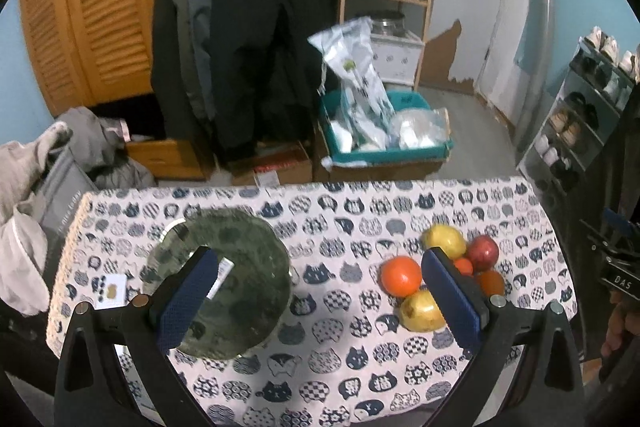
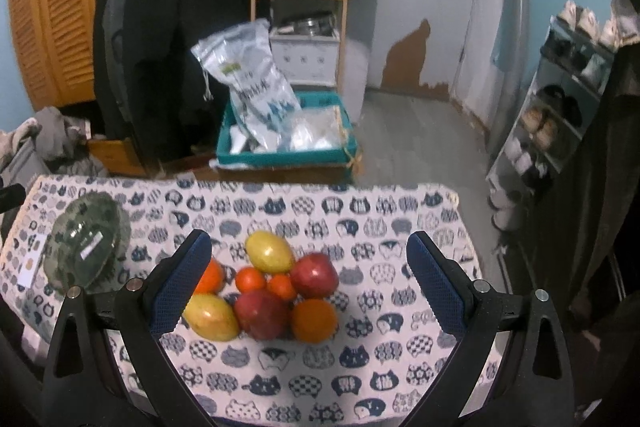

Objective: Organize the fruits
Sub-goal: 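Move the left tool toward the green-yellow mango while the right tool approaches the large orange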

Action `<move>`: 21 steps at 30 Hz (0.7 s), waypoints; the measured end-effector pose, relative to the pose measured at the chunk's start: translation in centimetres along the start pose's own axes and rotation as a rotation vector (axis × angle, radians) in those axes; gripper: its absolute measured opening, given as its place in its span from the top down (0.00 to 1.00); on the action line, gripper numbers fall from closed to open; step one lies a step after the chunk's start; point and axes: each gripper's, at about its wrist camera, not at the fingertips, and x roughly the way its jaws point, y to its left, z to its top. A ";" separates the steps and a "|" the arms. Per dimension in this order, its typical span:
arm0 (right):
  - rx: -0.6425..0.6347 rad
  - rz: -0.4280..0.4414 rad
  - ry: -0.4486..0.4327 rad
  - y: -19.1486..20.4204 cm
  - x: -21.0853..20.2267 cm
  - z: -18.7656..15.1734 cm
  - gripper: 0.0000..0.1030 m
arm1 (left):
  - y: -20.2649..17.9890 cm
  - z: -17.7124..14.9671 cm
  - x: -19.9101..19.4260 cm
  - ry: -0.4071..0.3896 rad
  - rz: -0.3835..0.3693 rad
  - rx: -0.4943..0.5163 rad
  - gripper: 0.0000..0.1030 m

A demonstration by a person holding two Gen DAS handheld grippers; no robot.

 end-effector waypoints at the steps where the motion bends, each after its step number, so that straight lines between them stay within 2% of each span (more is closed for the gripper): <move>1: 0.002 0.001 0.014 -0.2 0.4 -0.3 0.06 | -0.2 -0.2 0.4 0.010 -0.001 0.000 0.00; 21: 0.013 0.006 0.290 -2.6 7.9 -6.6 0.06 | -6.0 -6.0 10.3 0.328 -0.069 0.017 0.00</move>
